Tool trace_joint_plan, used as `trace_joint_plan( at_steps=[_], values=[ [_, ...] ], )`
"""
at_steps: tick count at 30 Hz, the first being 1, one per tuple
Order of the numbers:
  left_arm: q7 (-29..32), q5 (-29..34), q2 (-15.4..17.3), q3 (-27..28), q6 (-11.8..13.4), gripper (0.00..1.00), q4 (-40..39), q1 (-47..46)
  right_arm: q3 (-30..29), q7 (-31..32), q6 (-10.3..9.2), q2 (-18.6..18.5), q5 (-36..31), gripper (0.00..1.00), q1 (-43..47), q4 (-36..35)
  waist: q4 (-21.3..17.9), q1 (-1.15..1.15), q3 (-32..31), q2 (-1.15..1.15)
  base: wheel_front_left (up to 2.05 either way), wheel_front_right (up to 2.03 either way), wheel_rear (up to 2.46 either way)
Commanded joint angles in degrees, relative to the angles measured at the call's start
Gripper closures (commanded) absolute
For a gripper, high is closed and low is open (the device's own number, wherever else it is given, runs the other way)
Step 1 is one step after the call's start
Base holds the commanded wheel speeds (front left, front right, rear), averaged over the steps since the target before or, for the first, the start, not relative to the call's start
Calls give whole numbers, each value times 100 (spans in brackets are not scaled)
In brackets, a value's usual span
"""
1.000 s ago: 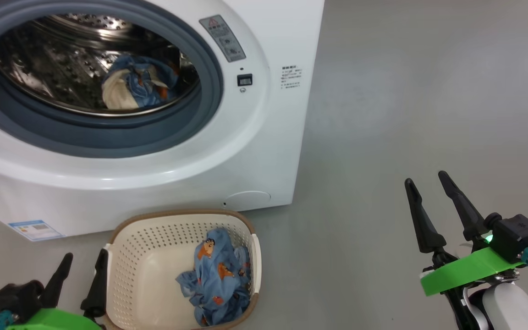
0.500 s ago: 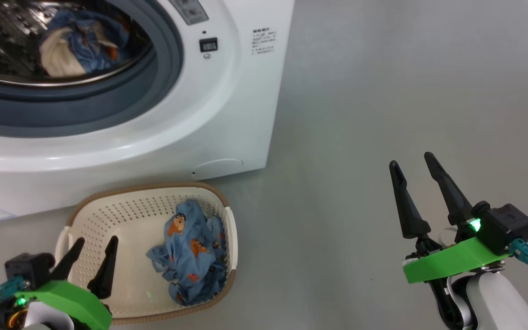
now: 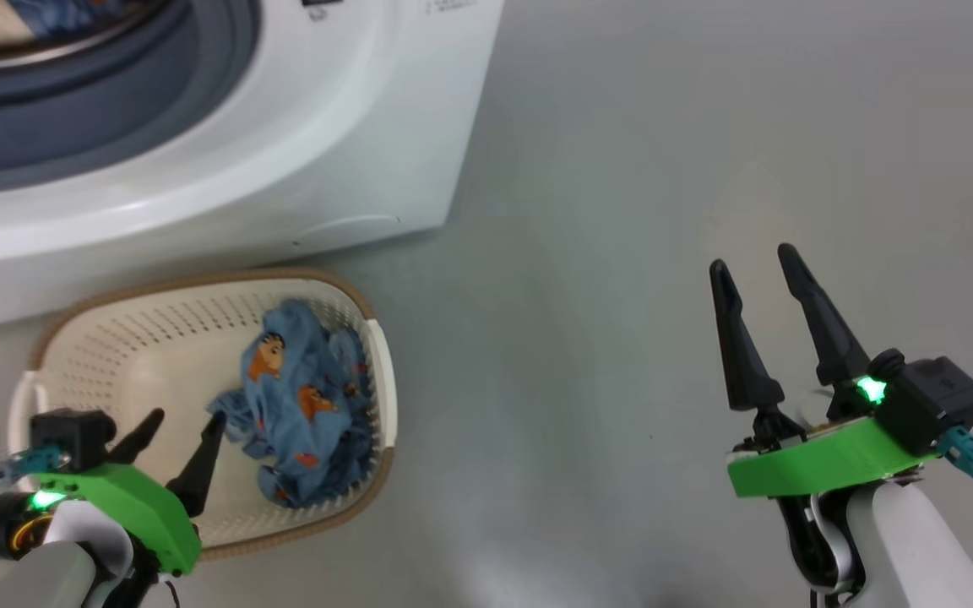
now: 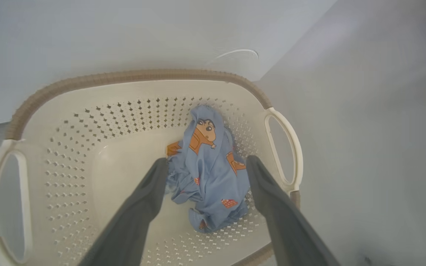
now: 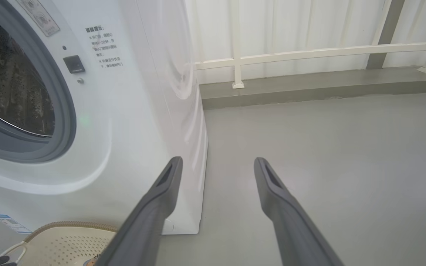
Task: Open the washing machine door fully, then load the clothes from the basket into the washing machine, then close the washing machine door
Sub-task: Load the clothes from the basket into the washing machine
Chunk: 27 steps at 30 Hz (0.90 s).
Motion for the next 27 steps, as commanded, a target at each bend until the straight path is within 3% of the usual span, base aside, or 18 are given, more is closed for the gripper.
trace_joint_plan(
  at_steps=[1,9,27],
  values=[
    [57,-86,263,52,2,0,-3,-155,127,-46,25,2,-72,0,-114,-180,-220,-1,367,0,0,0,0],
    [176,-505,422,-607,2,0,202,-653,164,-46,25,47,-86,0,-167,-341,-396,-1,851,0,0,0,0],
    [639,-1397,659,-1541,2,0,586,-1789,423,-46,25,51,336,0,-417,-596,-715,-1,1969,0,0,0,0]
  ],
)
